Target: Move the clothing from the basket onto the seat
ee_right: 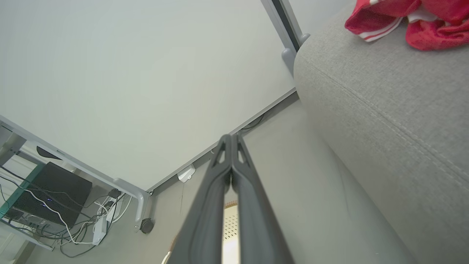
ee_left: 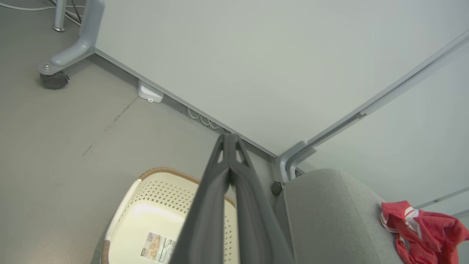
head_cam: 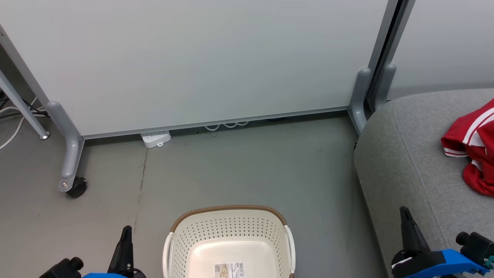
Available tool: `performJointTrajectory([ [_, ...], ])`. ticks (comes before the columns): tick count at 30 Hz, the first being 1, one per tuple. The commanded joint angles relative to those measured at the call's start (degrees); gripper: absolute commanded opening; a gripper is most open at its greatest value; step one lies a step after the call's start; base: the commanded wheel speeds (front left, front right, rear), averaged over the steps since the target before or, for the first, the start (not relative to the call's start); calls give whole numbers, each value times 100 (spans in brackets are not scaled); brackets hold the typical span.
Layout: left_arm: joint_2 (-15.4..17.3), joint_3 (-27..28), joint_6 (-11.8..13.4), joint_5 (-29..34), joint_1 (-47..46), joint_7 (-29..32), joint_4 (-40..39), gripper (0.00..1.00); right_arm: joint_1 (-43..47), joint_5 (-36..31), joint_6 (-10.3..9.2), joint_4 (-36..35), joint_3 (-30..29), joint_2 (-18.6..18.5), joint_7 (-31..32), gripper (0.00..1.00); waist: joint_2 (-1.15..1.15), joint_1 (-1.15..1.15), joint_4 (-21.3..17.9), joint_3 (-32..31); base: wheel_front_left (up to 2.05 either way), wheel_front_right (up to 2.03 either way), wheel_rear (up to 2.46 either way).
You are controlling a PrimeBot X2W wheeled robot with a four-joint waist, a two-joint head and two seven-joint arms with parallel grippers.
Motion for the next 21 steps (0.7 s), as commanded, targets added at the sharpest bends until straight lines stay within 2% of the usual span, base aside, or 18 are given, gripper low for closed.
performJointTrajectory([
  [1,26,70,-9,-196,-169,48,-115,0,-184,236,-1,-64,-22,-9,34,0,0,0,-2,-1,0,0,0],
  [21,24,301,-15,-1581,-246,434,-275,0,-316,1876,-2,-40,-64,-12,295,0,0,0,-27,-24,0,0,0],
])
